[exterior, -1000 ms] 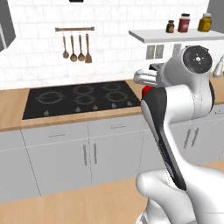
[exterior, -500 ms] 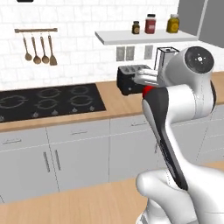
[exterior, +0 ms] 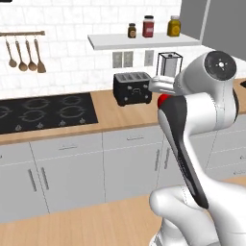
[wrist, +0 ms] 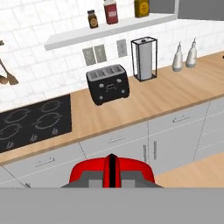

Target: Gather all objects into one cabinet and sort the glasses and bowls to opposite sides.

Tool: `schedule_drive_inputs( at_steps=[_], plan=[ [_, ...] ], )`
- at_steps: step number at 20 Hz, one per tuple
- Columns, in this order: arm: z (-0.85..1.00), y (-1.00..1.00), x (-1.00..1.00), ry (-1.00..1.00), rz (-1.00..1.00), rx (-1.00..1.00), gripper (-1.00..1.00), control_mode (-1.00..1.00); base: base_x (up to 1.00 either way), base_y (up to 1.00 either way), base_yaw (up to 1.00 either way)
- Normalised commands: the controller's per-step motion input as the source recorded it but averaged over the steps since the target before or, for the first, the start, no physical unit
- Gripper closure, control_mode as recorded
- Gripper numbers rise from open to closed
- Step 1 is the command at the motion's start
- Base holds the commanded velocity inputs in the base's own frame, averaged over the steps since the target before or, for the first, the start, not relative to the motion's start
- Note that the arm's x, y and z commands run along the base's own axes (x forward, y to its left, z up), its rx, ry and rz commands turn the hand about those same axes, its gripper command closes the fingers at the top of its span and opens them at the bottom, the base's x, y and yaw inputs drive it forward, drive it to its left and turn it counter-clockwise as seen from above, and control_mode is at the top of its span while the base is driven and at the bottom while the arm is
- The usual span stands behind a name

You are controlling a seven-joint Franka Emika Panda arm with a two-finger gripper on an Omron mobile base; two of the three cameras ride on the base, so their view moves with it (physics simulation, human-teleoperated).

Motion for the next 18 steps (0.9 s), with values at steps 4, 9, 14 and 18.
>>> schedule_drive_inputs(
  at_steps=[4,9,14,18],
  plan=[
    [0.0,0.0,0.0,0.0,0.0,0.0,1.0,1.0,-0.83,-0.41,0.02],
    [0.0,0.0,0.0,0.0,0.0,0.0,1.0,1.0,-0.88,-0.65,0.0],
    [0.0,0.0,0.0,0.0,0.0,0.0,1.0,1.0,-0.63,-0.86,0.0],
    [0.0,0.0,0.0,0.0,0.0,0.0,1.0,1.0,-0.03,-1.0,0.0]
  ],
)
